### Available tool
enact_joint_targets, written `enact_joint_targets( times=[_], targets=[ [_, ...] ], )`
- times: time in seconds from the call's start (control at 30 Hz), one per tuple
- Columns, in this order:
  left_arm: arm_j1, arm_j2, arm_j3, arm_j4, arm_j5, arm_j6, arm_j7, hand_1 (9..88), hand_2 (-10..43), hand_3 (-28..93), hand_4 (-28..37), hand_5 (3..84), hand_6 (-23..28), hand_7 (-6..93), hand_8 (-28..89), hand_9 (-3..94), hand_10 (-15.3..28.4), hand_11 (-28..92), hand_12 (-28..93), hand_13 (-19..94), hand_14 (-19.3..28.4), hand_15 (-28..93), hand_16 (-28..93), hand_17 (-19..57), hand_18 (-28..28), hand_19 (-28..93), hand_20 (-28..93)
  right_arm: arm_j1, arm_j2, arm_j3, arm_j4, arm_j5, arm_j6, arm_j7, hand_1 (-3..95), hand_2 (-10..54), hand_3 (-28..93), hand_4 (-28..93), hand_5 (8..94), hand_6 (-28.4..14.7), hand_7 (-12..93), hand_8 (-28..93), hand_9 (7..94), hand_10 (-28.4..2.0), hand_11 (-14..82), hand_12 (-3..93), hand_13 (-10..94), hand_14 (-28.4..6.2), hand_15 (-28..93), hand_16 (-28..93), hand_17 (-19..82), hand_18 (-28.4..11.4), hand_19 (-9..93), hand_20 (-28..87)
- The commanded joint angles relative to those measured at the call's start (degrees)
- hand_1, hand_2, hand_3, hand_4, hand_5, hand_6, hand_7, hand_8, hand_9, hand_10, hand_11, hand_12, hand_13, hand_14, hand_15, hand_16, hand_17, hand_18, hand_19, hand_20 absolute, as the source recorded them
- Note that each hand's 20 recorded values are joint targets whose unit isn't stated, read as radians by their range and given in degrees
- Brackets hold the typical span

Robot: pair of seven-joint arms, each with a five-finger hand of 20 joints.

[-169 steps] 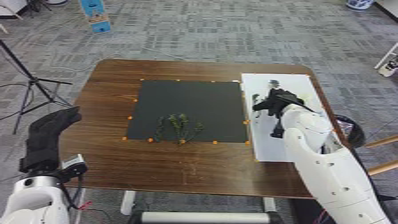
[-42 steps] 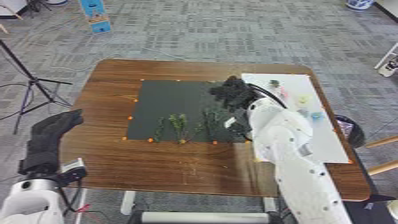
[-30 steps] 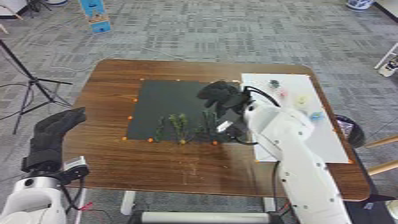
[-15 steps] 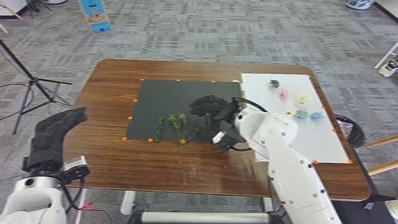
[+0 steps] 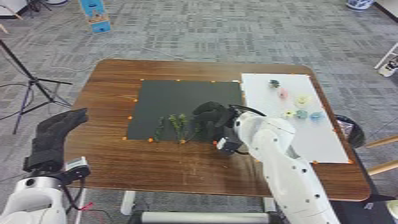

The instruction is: Arrange flowers

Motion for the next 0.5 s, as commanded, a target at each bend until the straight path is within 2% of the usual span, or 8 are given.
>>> enact_joint_targets(
  times=[0.03,0.37,0.5],
  targets=[
    [-0.07,-0.50,-0.03,-0.02,0.11,-0.32,-0.21,26.6,7.5,71,-25.9,50.0,3.9,18.4,-7,46.9,12.3,26,15,35,12.9,13,1,4.9,7.6,6,15,0.33,1.51,-0.28,-0.78,3.37,0.00,1.73,16.6,11.2,65,-10,36.1,-4.6,13,-6,50.0,-14.9,6.0,9.9,63,-20.6,62,37,28,-28.4,72,61],
    [0.29,-0.73,-0.08,-0.28,-0.10,0.38,0.27,26.4,7.6,71,-26.2,50.3,3.7,18.9,-8,47.6,12.3,26,15,35,13.2,14,2,4.9,7.7,7,15,0.99,2.29,-0.04,-1.18,4.30,-2.23,1.63,16.5,11.2,65,-9,37.0,-4.7,13,-6,50.7,-15.3,6.1,10.1,63,-20.6,62,37,28,-28.4,72,62],
    [0.16,-0.69,-0.05,-0.17,-0.11,0.14,0.30,26.4,7.5,71,-26.3,50.4,3.6,19.3,-8,48.0,12.5,26,15,35,13.2,14,2,4.8,7.7,7,15,1.15,2.86,-0.27,-1.46,4.90,-2.13,1.96,16.5,11.1,65,-9,37.2,-4.7,13,-6,50.7,-15.3,6.1,10.1,63,-20.5,63,38,28,-28.4,72,62]
  ],
)
